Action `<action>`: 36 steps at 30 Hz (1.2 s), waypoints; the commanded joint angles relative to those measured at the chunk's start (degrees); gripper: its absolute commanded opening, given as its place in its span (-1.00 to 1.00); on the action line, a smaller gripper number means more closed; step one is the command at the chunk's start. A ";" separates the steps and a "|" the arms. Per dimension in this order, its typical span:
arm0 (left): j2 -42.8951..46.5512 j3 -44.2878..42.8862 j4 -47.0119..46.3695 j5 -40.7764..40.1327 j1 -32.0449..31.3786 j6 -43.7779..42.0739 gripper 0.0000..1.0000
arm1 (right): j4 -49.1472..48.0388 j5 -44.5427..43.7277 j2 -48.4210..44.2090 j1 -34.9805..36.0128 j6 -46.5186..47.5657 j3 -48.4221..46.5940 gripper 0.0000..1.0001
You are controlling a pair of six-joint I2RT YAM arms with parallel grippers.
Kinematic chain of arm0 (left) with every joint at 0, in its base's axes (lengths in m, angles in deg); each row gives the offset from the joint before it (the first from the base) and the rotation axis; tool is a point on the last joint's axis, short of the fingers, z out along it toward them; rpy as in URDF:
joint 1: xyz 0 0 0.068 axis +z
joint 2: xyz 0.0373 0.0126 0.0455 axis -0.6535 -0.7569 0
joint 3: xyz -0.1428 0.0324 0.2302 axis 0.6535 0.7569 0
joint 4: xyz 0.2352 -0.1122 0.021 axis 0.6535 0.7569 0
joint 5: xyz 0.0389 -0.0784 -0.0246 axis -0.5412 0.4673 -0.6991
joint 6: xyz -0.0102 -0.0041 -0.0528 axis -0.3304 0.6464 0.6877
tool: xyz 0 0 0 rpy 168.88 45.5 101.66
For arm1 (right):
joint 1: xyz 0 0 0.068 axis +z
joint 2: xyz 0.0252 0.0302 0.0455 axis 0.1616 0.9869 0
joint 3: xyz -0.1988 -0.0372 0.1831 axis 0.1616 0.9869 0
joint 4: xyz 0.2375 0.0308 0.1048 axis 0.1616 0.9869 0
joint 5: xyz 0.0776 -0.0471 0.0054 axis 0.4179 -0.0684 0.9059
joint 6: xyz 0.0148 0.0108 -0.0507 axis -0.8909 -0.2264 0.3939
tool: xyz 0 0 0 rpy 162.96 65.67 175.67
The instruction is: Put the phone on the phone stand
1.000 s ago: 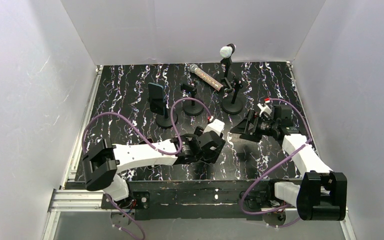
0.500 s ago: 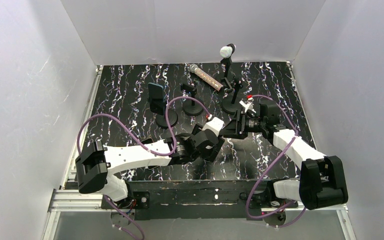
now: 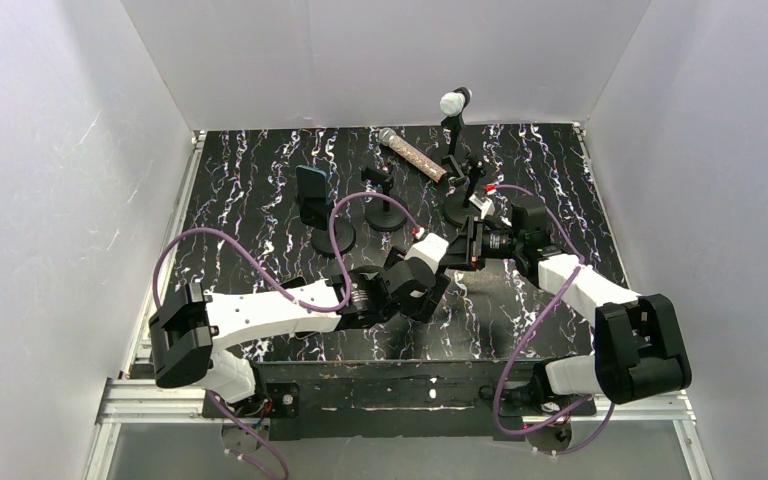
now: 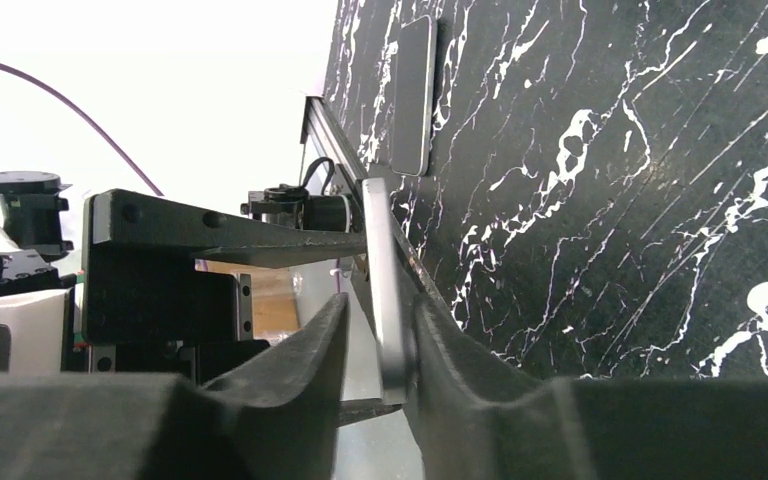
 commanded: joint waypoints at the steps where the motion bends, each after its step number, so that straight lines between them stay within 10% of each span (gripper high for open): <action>1: 3.86 -0.69 -2.56 -0.91 -0.26 -0.71 -1.00 | -5.04 2.89 0.59 0.75 -2.03 -2.75 -0.38; 8: 4.17 -0.23 -2.41 -1.94 -0.25 -0.02 -0.95 | -3.55 3.43 -0.03 0.77 -0.47 -2.33 -0.97; 15: 4.20 -1.22 -2.07 -0.12 -0.07 0.52 0.53 | -0.61 2.77 -0.55 0.76 3.20 -3.20 -0.97; 19: 3.24 -5.35 0.66 3.63 0.89 -0.15 0.84 | 5.44 0.36 -2.25 0.77 9.07 -4.68 -0.97; 36: 3.82 -22.24 7.81 23.52 23.19 -10.08 0.97 | 23.43 -7.16 -16.71 -3.91 22.72 -7.81 -0.97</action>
